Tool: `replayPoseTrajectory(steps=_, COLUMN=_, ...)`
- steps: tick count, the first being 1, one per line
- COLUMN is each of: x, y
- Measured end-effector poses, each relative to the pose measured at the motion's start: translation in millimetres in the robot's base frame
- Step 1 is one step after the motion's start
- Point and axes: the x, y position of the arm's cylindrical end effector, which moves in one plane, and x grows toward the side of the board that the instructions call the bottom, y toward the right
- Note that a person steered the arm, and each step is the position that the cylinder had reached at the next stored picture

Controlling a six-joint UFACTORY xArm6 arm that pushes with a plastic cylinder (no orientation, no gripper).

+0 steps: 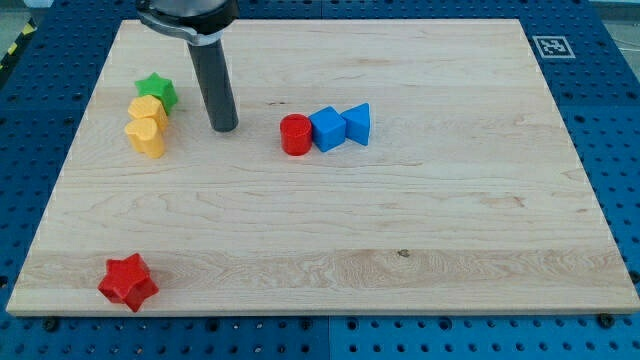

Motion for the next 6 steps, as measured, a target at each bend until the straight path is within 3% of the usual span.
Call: replayPoseTrajectory(steps=6, x=0, y=-15)
